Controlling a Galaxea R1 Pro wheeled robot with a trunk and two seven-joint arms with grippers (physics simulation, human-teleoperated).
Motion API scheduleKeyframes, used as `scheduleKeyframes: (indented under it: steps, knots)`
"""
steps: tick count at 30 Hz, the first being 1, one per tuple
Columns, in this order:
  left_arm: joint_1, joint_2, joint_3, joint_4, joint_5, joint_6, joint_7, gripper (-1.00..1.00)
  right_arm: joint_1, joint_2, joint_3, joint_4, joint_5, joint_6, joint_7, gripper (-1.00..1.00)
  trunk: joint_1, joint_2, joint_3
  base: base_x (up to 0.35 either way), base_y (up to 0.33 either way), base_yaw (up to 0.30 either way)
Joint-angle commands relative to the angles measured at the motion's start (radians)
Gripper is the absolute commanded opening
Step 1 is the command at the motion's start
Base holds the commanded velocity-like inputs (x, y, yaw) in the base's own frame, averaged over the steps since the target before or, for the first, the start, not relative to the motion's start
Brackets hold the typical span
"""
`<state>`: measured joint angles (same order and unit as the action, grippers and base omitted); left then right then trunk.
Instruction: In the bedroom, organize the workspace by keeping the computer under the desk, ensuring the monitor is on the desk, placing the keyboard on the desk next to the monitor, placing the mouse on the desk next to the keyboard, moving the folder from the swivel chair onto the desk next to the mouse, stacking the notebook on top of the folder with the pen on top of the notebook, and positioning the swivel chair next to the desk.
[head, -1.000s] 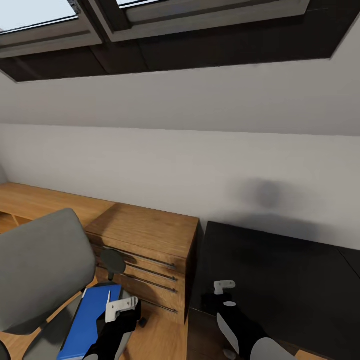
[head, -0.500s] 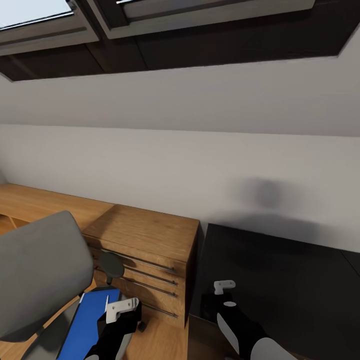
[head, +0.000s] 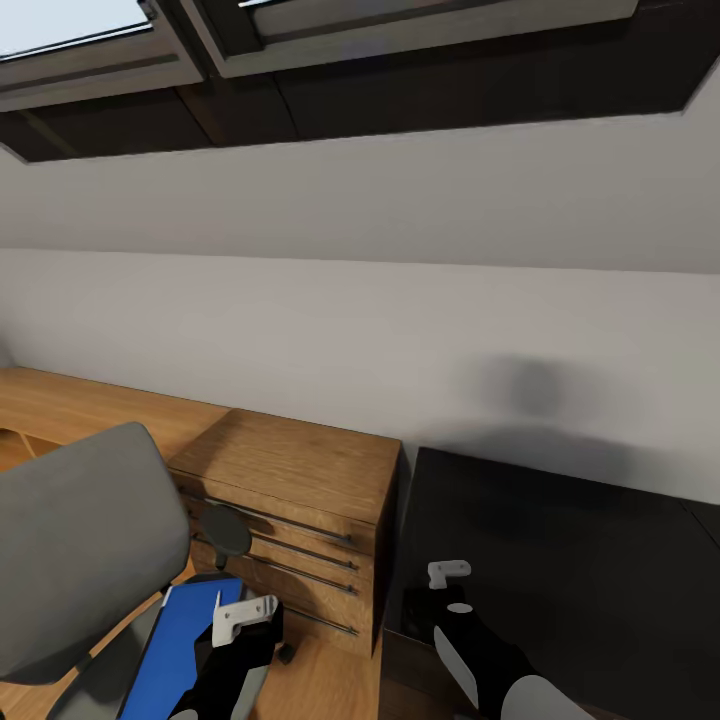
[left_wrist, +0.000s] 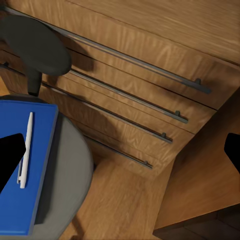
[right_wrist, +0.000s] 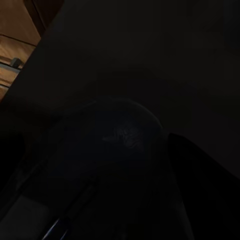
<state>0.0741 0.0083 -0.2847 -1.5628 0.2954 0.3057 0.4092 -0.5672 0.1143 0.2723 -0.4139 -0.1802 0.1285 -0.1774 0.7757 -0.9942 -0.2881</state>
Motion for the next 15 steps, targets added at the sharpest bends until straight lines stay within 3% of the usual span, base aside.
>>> scheduleKeyframes:
  steps: [1, 15]
  knots:
    - [0.000, 0.001, -0.002, -0.002, 0.008, 0.003, 0.008, 1.00, 0.000, -0.001, 0.009, -0.002, -0.012, 0.005, -0.008, -1.00, 0.000, -0.001, -0.001, 0.000, 0.007, 0.000]
    - [0.000, 0.001, -0.002, -0.002, 0.008, 0.003, 0.008, 1.00, 0.000, -0.001, 0.009, -0.003, -0.012, 0.006, -0.009, -1.00, 0.000, -0.001, -0.001, 0.000, 0.001, 0.000]
